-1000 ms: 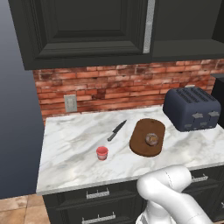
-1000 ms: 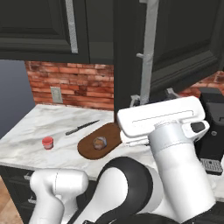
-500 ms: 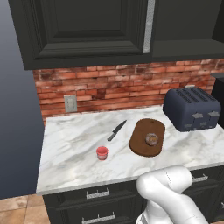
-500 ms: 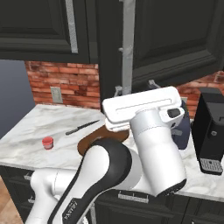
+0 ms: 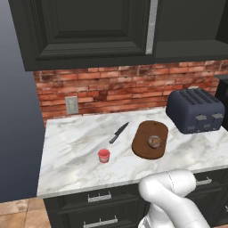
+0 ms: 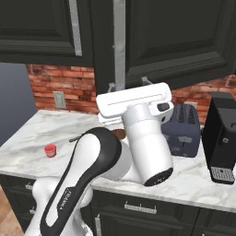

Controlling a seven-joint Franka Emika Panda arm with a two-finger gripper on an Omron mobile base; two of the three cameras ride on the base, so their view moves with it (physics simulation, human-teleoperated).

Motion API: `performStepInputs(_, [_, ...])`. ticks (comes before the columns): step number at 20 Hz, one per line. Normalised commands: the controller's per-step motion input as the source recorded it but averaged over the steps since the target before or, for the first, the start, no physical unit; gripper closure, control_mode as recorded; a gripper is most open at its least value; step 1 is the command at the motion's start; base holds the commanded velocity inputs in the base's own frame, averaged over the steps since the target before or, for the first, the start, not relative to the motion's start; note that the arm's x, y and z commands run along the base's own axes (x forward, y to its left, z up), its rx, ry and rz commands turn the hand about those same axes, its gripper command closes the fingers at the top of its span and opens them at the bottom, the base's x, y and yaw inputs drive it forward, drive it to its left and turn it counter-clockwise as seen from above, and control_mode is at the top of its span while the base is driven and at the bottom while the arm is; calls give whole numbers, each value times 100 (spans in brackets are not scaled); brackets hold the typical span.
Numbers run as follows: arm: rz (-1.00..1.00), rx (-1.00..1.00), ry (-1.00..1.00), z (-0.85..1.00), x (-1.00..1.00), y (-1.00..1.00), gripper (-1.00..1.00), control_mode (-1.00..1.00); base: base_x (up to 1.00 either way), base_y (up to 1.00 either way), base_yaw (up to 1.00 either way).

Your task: Pick the bread, place it on the cutting board, pick the jam, place it on the counter, and close the cabinet.

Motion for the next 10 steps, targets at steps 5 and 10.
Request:
performStepInputs(5, [0, 0, 0, 0, 53, 0, -100, -100, 0, 0, 0])
performStepInputs(10, [0, 0, 0, 0, 59, 3, -100, -100, 0, 0, 0])
